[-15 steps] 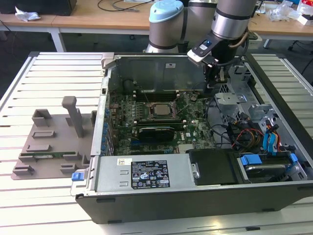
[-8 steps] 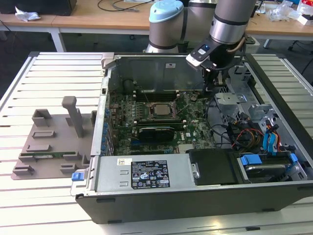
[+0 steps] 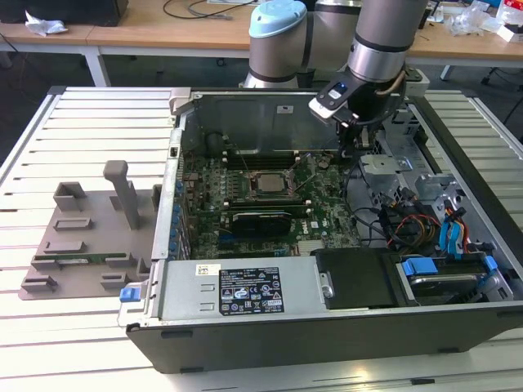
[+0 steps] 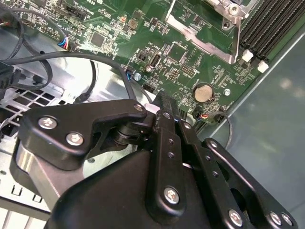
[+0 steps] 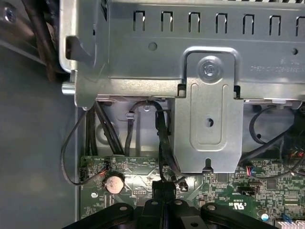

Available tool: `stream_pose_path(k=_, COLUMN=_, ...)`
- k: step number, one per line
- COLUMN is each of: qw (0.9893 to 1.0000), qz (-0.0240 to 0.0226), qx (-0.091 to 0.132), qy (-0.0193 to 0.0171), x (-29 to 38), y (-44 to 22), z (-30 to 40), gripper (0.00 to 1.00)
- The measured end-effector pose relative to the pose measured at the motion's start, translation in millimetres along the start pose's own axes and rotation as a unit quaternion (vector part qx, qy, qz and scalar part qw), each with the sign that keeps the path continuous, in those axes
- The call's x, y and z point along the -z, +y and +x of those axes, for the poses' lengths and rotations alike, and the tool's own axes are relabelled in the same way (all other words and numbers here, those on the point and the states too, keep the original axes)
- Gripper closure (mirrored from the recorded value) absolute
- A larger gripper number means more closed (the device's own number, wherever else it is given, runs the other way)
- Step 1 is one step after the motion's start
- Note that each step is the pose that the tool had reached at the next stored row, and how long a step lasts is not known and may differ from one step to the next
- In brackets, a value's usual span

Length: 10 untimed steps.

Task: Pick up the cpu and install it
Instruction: 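Close the cpu cover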

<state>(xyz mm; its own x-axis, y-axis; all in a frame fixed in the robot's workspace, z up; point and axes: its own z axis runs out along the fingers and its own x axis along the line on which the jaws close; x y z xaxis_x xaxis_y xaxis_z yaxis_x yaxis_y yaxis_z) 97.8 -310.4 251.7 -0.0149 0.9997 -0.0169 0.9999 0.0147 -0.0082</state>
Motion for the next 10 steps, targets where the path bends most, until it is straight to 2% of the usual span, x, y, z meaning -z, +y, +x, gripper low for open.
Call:
stream_pose_path(k=3, qw=1.0, qz=0.0, qx=0.0, qy=0.0, x=-7.6, y=-0.4, z=0.1, gripper=0.89)
stream_pose_path(k=4, qw=1.0, qz=0.0, qx=0.0, qy=-0.0001, x=-10.0, y=-2.5, z=0.2, gripper=0.89)
stream_pose_path(k=6, qw=1.0, qz=0.0, qx=0.0, qy=0.0, x=-10.8, y=-8.4, z=0.3, gripper=0.89)
stream_pose_path(k=7, qw=1.0, qz=0.0, qx=0.0, qy=0.0, x=-10.9, y=-16.9, z=0.4, gripper=0.89)
stream_pose_path(k=10, qw=1.0, qz=0.0, qx=0.0, qy=0.0, x=-11.2, y=-27.6, z=0.6, gripper=0.89)
